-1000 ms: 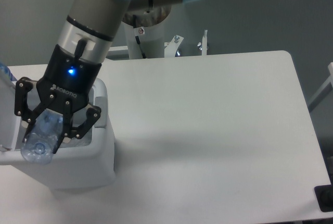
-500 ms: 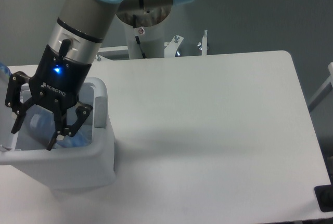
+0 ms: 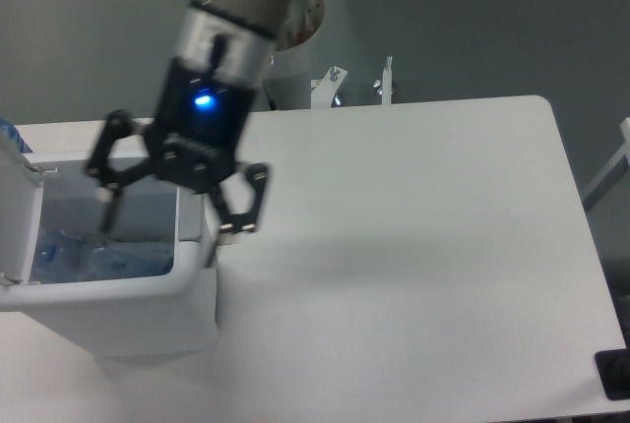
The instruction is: Place the trash in the trash can
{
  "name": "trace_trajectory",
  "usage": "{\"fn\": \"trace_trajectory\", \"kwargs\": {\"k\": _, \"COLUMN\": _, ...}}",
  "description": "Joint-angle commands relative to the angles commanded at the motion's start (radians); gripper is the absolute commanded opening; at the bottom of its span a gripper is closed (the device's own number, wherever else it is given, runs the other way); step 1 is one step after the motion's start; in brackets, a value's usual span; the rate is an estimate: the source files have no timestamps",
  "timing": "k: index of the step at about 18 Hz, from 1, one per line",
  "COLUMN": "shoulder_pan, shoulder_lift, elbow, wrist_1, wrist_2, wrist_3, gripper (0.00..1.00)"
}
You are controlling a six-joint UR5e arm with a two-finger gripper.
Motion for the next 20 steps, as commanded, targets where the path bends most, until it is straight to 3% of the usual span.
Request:
{"fn": "trace_trajectory", "kwargs": {"k": 7, "shoulder_pan": 0.061, "shoulder_lift": 0.008, "elbow": -0.023, "wrist_1": -0.034, "wrist_2": 0.258, "wrist_3": 0.146, "gripper": 1.00}}
{"fn": "trace_trajectory", "kwargs": {"k": 14, "shoulder_pan": 0.172, "shoulder_lift": 0.038, "elbow": -0.051, "wrist_1": -0.185, "wrist_2": 0.312, "wrist_3": 0.448, "gripper": 1.00}}
{"fn": "trace_trajectory", "kwargs": {"k": 20, "shoulder_pan": 0.192, "shoulder_lift": 0.046, "elbow": -0.049, "wrist_1": -0.299, "wrist_2": 0.428, "wrist_3": 0.704, "gripper": 1.00}}
